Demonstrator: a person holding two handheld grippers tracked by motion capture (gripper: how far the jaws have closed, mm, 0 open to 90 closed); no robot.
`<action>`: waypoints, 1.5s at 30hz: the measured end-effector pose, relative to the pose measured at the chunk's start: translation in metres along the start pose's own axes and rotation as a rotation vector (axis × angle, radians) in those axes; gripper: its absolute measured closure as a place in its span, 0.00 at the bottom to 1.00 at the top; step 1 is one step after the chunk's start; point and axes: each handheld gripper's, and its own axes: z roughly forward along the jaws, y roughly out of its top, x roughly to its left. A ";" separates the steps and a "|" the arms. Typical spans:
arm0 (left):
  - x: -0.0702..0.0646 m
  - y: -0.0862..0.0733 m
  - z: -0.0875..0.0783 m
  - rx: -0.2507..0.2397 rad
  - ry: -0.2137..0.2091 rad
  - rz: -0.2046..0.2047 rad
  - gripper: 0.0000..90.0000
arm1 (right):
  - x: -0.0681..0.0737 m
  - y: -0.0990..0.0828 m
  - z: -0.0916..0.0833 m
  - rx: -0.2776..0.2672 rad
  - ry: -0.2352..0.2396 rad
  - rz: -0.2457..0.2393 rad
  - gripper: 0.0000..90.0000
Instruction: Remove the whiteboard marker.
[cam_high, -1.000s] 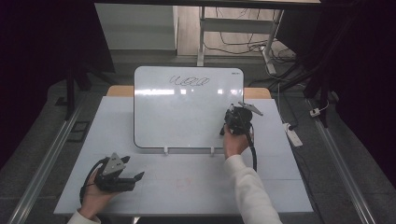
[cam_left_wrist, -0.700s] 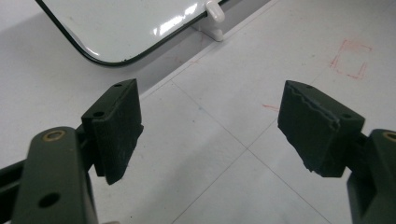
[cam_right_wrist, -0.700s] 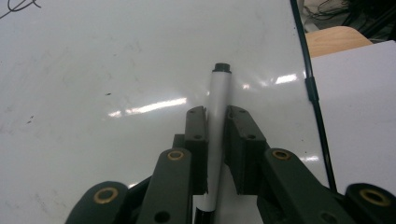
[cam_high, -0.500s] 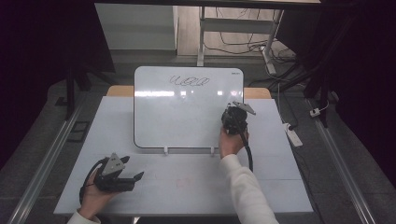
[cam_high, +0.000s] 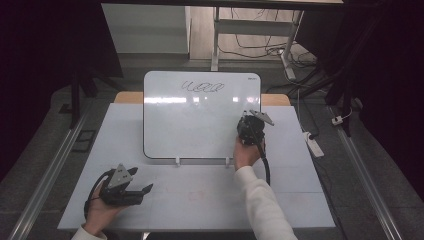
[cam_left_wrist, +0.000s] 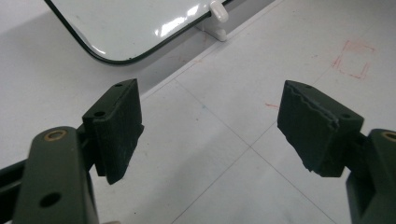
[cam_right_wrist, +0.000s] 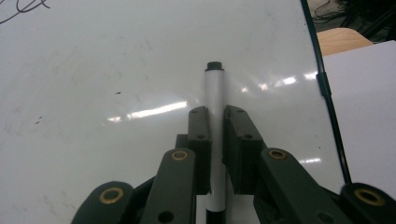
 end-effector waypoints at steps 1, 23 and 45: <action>0.000 0.000 0.000 0.000 0.000 -0.002 0.26 | 0.000 0.000 0.000 0.000 0.000 0.000 0.90; 0.001 -0.002 0.000 -0.001 -0.004 -0.012 0.26 | -0.010 -0.008 -0.019 -0.107 0.085 -0.006 0.90; -0.014 0.057 0.013 -0.085 -0.153 -0.013 0.30 | -0.011 -0.027 -0.077 -0.126 0.415 -0.164 0.90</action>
